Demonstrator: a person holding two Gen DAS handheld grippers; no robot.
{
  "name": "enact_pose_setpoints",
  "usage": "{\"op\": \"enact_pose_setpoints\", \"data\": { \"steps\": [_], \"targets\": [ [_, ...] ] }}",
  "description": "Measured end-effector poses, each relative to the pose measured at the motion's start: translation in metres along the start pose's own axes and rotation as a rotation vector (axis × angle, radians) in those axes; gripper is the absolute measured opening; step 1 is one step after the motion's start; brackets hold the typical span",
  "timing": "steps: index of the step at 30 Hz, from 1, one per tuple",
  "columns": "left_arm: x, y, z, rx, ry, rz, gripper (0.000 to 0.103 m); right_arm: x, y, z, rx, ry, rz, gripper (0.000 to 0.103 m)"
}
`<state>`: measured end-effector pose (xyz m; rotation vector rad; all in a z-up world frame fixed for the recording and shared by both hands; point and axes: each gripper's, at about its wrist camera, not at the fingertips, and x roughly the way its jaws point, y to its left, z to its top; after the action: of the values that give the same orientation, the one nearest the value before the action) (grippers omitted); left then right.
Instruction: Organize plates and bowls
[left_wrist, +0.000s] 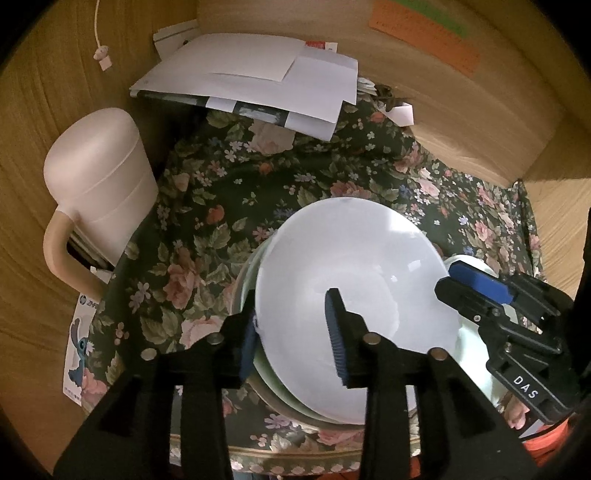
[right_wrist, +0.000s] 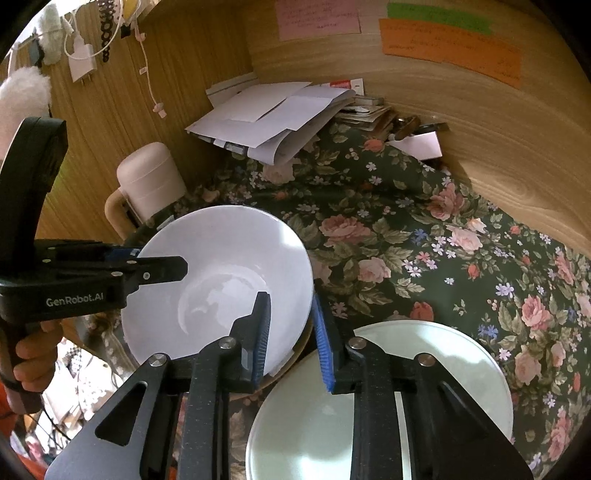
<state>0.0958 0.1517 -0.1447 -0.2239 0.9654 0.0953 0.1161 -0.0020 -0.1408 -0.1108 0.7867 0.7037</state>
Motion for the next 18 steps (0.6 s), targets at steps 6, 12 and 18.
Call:
{"op": "enact_pose_setpoints", "data": {
  "steps": [6,12,18],
  "targets": [
    [-0.002,-0.002,0.003,-0.022,0.021,0.02,0.039,-0.003,-0.006,-0.001,0.022,0.002,0.017,0.022],
    [-0.006,0.005,0.006,-0.057,0.024,0.02,0.039,-0.009,-0.007,-0.002,0.016,-0.004,0.024,0.022],
    [-0.018,-0.001,0.004,-0.034,-0.034,0.082,0.039,-0.01,-0.005,-0.004,0.011,0.005,0.034,0.023]
  ]
}}
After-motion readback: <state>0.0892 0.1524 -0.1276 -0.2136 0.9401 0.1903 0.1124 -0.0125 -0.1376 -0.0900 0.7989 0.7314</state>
